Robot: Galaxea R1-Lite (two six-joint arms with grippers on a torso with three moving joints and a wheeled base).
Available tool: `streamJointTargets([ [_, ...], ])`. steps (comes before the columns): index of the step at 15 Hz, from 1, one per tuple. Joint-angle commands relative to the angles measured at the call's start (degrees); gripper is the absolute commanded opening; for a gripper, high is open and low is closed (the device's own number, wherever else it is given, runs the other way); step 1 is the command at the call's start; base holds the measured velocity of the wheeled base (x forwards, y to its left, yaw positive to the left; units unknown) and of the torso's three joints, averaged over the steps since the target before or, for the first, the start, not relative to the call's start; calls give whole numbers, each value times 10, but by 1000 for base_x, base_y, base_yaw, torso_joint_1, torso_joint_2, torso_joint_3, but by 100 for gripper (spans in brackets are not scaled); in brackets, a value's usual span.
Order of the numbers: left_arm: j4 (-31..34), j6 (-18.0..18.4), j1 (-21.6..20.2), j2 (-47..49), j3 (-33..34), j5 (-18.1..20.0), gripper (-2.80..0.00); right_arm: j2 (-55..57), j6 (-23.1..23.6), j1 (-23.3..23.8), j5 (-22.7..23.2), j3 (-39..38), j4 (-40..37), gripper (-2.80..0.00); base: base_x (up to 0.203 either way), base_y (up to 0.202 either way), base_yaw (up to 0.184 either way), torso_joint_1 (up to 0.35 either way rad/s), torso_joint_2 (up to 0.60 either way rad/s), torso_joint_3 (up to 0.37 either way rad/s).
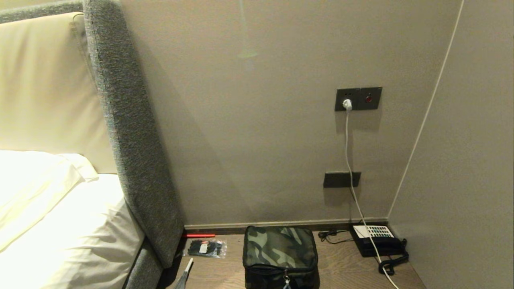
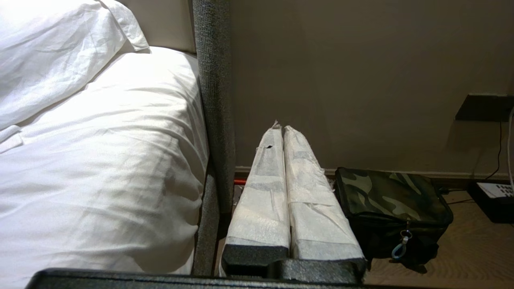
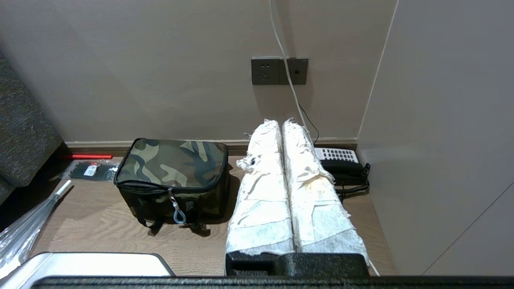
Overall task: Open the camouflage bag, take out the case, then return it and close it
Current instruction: Open the top of the storage box
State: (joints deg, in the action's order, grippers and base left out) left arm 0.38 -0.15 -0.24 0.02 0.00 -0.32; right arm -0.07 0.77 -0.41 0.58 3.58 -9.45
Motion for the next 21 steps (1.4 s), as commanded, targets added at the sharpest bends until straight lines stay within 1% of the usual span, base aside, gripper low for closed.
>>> streamJointTargets([
  [1,0,-3,0,0,2,0,-280,-3,0,0,0,0,0,-280,0,0,0,0,0,0],
  [6,-2,4,0,-1,2,-1,-280,-3,0,0,0,0,0,-280,0,0,0,0,0,0],
  [7,-2,-2,0,-1,2,-1,-280,-3,0,0,0,0,0,-280,0,0,0,2,-1,-110],
  [8,-3,-8,0,-1,2,-1,-280,-3,0,0,0,0,0,-280,0,0,0,0,0,-161],
  [21,-3,-8,0,-1,2,-1,-280,-3,0,0,0,0,0,-280,0,0,0,3,2,-196],
])
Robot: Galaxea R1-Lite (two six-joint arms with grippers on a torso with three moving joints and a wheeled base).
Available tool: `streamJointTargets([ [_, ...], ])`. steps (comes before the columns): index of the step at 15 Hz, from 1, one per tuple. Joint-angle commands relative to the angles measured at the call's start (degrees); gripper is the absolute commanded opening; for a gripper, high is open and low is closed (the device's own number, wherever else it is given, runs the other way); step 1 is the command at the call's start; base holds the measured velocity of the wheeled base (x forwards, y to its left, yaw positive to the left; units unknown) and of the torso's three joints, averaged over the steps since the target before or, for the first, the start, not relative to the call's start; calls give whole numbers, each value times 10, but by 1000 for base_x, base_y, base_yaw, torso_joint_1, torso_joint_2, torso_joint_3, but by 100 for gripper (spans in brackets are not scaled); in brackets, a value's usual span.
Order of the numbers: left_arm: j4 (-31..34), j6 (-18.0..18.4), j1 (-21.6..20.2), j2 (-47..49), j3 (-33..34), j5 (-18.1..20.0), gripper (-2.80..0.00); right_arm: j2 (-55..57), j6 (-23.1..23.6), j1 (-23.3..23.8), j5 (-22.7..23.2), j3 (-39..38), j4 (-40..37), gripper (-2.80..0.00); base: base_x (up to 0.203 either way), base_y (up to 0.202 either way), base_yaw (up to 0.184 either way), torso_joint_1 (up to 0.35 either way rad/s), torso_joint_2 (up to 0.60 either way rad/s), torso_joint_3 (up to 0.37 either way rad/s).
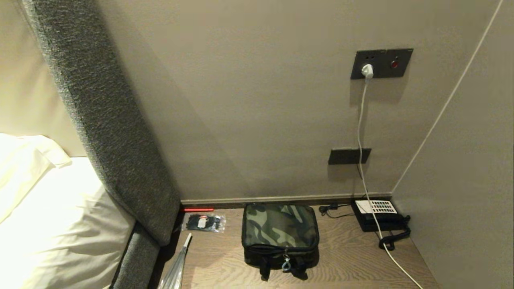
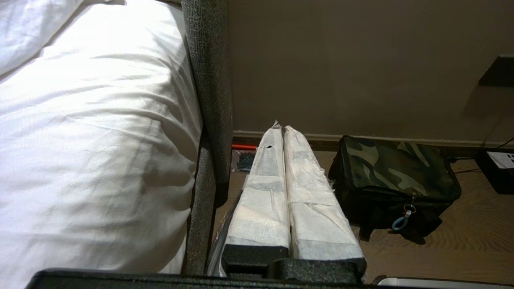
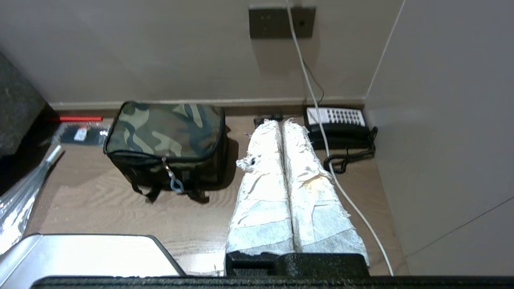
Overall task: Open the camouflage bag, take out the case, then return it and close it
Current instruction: Open the top of the storage box
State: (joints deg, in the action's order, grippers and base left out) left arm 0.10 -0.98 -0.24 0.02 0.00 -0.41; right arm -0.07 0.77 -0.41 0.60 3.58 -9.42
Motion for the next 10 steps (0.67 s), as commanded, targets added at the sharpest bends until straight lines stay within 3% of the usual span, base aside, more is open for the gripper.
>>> streamJointTargets([
  [1,0,-1,0,-1,2,0,-280,-3,0,0,0,0,-1,-280,0,0,0,0,2,-203],
  [10,0,0,0,-1,2,0,-280,-3,0,0,0,0,-1,-280,0,0,0,4,2,-196],
])
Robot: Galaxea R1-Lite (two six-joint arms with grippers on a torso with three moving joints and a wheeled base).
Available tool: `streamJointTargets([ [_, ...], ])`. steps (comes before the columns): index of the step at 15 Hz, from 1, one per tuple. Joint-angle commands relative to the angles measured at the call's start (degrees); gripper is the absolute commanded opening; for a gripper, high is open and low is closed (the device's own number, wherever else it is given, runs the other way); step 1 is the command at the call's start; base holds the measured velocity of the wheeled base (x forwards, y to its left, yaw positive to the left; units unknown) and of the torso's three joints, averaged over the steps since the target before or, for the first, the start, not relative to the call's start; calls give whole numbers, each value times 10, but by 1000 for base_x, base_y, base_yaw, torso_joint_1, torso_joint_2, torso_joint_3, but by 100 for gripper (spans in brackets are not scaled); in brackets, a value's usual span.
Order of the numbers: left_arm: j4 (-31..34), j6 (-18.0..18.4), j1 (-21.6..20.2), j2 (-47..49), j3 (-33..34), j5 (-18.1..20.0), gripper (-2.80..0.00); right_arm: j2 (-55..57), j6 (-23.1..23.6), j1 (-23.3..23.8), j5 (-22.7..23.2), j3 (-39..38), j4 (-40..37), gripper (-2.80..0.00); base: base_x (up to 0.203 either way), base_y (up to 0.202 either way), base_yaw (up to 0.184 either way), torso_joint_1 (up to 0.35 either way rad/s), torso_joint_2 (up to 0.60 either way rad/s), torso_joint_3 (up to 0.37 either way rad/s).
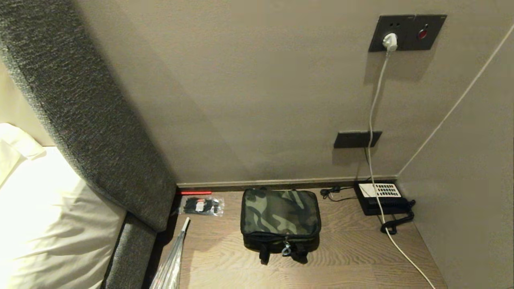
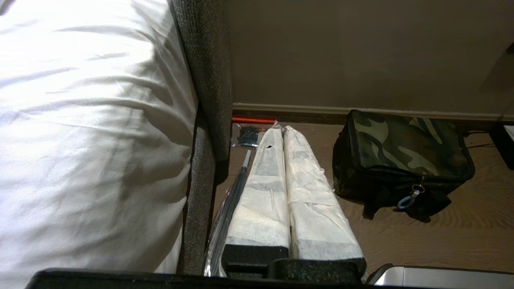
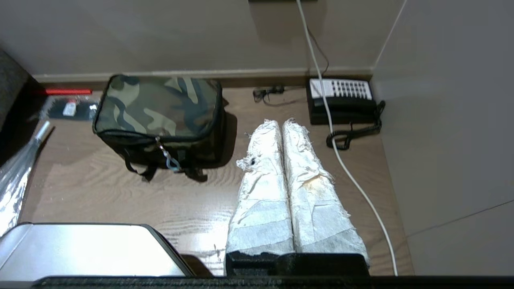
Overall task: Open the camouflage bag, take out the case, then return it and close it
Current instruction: Open the top of the storage box
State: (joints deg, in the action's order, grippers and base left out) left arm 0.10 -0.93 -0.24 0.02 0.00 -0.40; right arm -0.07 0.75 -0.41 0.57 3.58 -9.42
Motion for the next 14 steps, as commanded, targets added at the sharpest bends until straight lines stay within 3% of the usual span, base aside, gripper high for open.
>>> streamJointTargets([
  [1,0,0,0,-1,2,0,-280,-3,0,0,0,0,-1,-280,0,0,0,7,-2,-192],
  [14,0,0,0,0,2,0,-280,-3,0,0,0,0,-1,-280,0,0,0,1,4,-197],
])
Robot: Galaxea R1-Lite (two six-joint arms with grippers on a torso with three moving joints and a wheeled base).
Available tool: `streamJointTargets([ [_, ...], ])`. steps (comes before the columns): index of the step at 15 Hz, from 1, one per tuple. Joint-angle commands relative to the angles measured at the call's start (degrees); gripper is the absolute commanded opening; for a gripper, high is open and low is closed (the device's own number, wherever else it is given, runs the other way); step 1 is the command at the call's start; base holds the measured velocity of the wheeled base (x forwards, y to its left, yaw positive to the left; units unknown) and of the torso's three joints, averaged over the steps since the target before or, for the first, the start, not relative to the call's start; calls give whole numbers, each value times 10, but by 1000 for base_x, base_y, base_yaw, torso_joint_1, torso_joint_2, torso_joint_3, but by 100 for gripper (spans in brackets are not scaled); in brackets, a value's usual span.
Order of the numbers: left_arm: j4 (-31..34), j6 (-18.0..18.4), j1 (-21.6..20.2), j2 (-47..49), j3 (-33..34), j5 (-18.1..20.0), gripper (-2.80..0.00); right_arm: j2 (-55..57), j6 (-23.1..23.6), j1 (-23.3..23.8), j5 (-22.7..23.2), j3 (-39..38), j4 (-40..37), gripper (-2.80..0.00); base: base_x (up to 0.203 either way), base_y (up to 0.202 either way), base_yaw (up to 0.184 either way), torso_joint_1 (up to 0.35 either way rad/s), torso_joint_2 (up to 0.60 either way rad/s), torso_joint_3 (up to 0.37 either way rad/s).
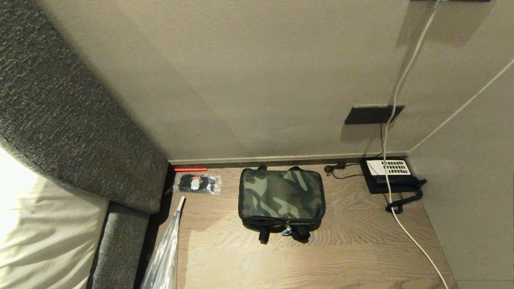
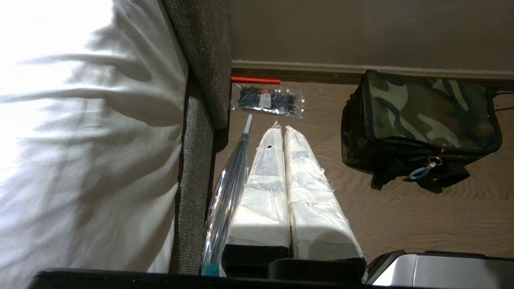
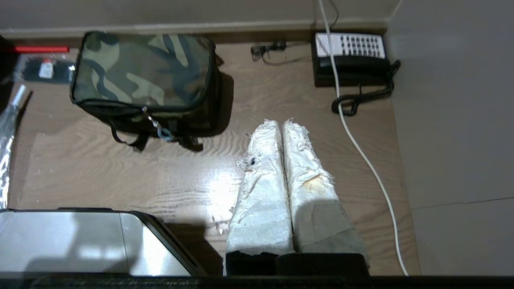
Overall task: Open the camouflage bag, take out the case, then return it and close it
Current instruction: Open the top of the storage box
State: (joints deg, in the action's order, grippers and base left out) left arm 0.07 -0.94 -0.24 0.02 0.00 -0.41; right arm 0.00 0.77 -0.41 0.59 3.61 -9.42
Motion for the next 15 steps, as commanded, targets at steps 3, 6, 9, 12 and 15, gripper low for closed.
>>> streamJointTargets([
  [3,0,0,0,-1,2,0,-280,-4,0,0,0,0,-1,-280,0,0,0,3,5,-196],
  [6,0,0,0,-1,2,0,-280,-4,0,0,0,0,-1,-280,0,0,0,3,3,-192],
  [9,0,0,0,-1,2,0,-280,-4,0,0,0,0,-1,-280,0,0,0,0,5,-192],
  [12,0,0,0,-1,2,0,-280,-4,0,0,0,0,-1,-280,0,0,0,-1,1,-196],
  [15,0,0,0,-1,2,0,-280,-4,0,0,0,0,-1,-280,0,0,0,3,1,-199],
])
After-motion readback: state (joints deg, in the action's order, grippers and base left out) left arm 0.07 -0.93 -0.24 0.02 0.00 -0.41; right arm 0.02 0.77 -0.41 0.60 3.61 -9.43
